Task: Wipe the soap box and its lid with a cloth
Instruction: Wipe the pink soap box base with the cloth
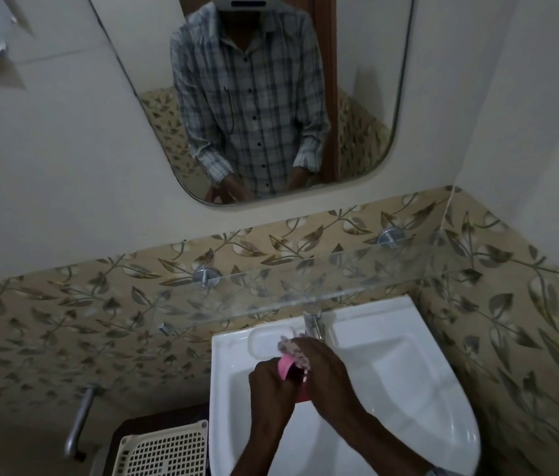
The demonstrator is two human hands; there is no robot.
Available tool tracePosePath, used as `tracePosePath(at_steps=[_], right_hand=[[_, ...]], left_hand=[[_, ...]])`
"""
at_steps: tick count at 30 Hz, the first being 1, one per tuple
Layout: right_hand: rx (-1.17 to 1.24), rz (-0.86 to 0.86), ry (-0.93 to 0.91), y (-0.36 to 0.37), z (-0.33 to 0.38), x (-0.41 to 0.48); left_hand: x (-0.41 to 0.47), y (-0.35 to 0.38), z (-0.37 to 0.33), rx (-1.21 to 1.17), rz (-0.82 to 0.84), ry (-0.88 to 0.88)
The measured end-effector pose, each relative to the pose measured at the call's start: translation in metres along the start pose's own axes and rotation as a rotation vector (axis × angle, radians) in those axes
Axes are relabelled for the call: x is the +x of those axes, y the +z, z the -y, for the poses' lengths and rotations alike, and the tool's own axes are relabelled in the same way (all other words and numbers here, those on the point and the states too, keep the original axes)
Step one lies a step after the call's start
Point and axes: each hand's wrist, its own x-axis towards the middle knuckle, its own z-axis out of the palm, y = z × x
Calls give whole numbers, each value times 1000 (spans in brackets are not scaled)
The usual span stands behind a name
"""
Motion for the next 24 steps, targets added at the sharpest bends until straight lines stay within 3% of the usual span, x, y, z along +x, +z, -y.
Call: tracePosePath(at_steps=[3, 6, 11, 12, 14, 17, 20, 24], right_hand=[[98, 94, -113, 6, 18, -2], [89, 26, 10, -5, 1, 10], [36, 63, 105, -8, -10, 22], [42, 56, 134, -9, -12, 25], [-17, 56, 99, -15, -17, 26], [-136, 107, -119, -17, -12, 22], [-220, 68, -366, -4, -5, 22], [-23, 25, 15, -9, 4, 35]], left_hand=[[4, -2, 4, -30, -34, -29], [-2, -11, 8, -103, -37, 29], [-19, -6, 17, -190, -164, 5], [-19, -9, 17, -205, -142, -22], [-11, -19, 11, -203, 55, -126], [6, -23, -1, 159, 281, -145], [8, -11, -8, 255, 122, -82], [9, 0, 3, 65, -138, -34]])
